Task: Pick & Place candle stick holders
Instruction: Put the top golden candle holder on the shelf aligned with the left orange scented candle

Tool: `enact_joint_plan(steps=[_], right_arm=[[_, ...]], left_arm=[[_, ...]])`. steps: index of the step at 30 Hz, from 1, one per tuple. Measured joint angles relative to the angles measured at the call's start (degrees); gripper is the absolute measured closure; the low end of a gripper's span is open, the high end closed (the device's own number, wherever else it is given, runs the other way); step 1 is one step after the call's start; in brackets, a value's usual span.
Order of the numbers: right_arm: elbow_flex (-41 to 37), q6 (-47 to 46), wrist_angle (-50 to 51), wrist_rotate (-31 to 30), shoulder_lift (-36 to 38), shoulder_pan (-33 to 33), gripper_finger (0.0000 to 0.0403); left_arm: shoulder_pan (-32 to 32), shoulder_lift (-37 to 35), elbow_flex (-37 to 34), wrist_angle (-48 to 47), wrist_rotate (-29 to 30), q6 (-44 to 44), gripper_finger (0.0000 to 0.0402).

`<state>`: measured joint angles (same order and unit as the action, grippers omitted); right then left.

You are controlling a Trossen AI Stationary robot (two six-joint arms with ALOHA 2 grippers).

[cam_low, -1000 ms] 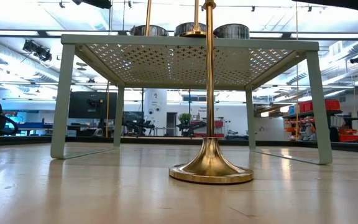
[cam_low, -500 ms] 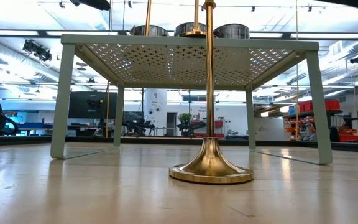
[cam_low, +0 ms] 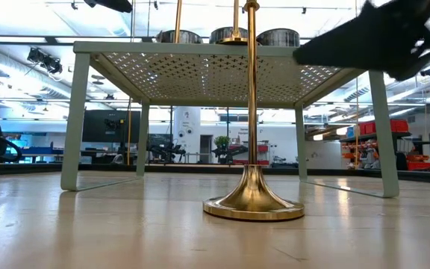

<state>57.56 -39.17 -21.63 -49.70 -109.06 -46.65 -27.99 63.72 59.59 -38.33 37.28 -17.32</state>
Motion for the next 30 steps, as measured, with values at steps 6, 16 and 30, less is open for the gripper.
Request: enact_joint_plan(steps=[6, 16, 30], right_arm=[[0.0, 0.4, 0.9, 3.2, 0.0, 3.6, 0.0003], [0.0, 0.6, 0.6, 4.6, 0.0, 6.9, 0.0006], [0.0, 0.6, -3.1, 8.7, 0.0, 9.3, 0.0134]], left_arm=[[0.0, 0.0, 0.0, 0.0, 0.0, 0.0, 0.0232], [0.0, 0.0, 0.0, 0.0, 0.0, 0.0, 0.0232], [0.0, 0.0, 0.0, 0.0, 0.0, 0.0, 0.0232]])
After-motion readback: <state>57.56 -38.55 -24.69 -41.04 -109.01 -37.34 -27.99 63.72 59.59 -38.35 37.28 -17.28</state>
